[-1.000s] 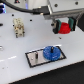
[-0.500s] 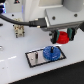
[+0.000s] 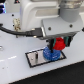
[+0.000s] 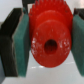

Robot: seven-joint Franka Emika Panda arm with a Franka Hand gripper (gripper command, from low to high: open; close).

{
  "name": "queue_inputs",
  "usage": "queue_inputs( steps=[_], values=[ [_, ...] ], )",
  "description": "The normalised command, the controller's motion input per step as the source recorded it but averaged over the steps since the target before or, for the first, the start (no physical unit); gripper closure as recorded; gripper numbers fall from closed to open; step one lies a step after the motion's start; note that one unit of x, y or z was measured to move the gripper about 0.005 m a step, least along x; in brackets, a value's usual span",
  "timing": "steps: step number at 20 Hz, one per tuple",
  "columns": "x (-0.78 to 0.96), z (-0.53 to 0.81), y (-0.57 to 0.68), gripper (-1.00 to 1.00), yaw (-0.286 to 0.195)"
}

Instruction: Insert the blue gear onto the right peg, followed by the red gear

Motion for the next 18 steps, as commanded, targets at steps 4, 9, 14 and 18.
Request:
queue_inputs(
  steps=[4,9,14,18],
  values=[
    [0.11,-0.07,-0.06,1.0,0.0],
    [0.04,-0.01,-0.06,1.0,0.0],
    [0.04,0.04,0.01,1.0,0.0],
    [0.06,-0.03,-0.01,1.0,0.0]
  ],
)
